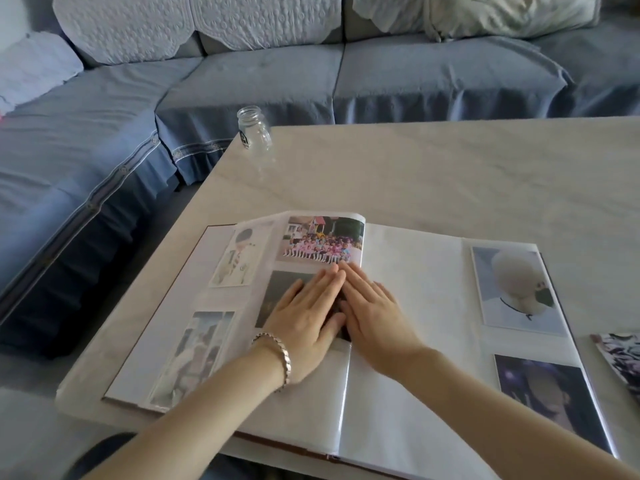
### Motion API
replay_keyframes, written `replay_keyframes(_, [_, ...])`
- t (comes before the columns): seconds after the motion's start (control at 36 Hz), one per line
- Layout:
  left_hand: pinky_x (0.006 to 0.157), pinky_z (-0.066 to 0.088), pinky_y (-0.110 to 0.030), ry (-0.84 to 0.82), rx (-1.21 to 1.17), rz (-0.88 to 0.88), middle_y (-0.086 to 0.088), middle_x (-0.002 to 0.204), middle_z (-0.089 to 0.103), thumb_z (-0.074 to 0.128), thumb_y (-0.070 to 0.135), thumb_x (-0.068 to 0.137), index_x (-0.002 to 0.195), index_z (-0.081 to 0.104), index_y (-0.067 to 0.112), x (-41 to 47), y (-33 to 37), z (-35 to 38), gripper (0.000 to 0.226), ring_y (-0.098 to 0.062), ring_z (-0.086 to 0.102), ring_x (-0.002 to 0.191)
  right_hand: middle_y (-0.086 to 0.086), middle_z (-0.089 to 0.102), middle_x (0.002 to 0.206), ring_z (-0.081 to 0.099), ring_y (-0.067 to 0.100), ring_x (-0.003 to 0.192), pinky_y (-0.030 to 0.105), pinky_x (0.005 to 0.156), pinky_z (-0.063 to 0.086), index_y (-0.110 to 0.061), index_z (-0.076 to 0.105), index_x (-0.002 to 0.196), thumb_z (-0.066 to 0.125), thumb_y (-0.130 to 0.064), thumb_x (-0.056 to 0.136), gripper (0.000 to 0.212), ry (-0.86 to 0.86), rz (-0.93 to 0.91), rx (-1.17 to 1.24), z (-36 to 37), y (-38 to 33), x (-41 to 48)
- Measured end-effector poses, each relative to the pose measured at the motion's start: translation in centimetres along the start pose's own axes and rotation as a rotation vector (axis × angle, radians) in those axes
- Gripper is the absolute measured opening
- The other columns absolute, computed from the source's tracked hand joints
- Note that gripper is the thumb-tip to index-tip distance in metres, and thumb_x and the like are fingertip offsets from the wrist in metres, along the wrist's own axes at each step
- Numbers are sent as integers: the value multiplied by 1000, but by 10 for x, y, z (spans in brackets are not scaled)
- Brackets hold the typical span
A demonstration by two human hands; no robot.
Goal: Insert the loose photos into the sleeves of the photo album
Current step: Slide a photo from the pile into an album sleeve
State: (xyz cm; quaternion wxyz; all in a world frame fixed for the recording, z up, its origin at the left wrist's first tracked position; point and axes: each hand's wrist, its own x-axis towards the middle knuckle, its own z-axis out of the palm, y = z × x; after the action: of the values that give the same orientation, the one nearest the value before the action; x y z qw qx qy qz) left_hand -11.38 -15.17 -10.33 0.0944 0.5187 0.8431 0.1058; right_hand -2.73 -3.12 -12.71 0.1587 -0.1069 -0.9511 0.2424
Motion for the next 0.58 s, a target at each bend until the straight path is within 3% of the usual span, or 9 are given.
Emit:
replay_keyframes(0.06, [110,-15,-16,-9,13,-115,23,140,-25,-16,63,66,130,-23,36,4,-8,4,70,7,-21,134,7,57,130,54,21,121,33,91,47,-5,58,125,19,-30,100,53,-34,5,-71,-6,3,0])
replay_keyframes(0.11, [109,-15,-17,-14,-23,-200,24,141,-23,-18,73,61,131,-22,38,6,-16,5,79,7,-20,134,7,54,134,52,21,123,37,96,44,-5,56,127,16,-34,100,57,-99,6,-74,-10,9,-2])
replay_keyframes(0.19, [111,-12,-20,-55,-19,-297,20,150,-18,-6,71,79,142,-18,35,4,-24,2,74,6,-18,136,2,29,152,24,17,141,28,116,15,-9,37,142,11,-37,90,65,-180,40,-50,-24,17,-13])
replay_keyframes(0.28, [116,-8,-28,-102,-25,-422,10,156,-15,13,50,97,149,-9,28,5,-23,-5,60,-5,-13,143,-8,12,156,6,6,144,6,104,-8,-18,30,146,28,-27,101,46,-201,144,-79,-52,32,-32])
replay_keyframes(0.33, [117,-6,-32,-134,5,-485,6,158,-12,13,49,98,150,-7,24,9,-18,-8,61,-11,-11,145,-11,11,156,6,4,143,9,105,-6,-23,33,144,37,-28,100,45,-176,218,-108,-71,45,-47])
replay_keyframes(0.39, [117,-3,-36,-174,70,-556,-1,159,-8,12,54,96,151,-5,17,16,-9,-8,68,-19,-6,146,-7,17,155,15,12,143,22,113,7,-23,38,142,43,-29,97,45,-156,329,-145,-90,60,-64])
replay_keyframes(0.47, [117,5,-43,-187,93,-671,-15,157,0,17,61,93,149,0,5,29,12,-10,81,-29,0,144,2,28,152,28,23,138,36,112,23,-19,42,139,53,-27,93,48,-73,482,-199,-118,82,-90])
replay_keyframes(0.53, [117,7,-43,-150,48,-654,-17,157,-4,24,58,94,148,-1,3,37,30,-11,80,-29,-4,145,8,21,153,17,25,142,37,114,19,-22,30,144,50,-32,94,55,-120,616,-286,-134,96,-107])
replay_keyframes(0.58, [116,2,-38,-93,31,-516,-12,157,-12,29,51,96,149,-3,10,42,49,-11,74,-25,-9,145,14,25,148,21,28,140,39,111,25,-23,24,146,46,-36,95,57,-167,754,-351,-145,109,-122])
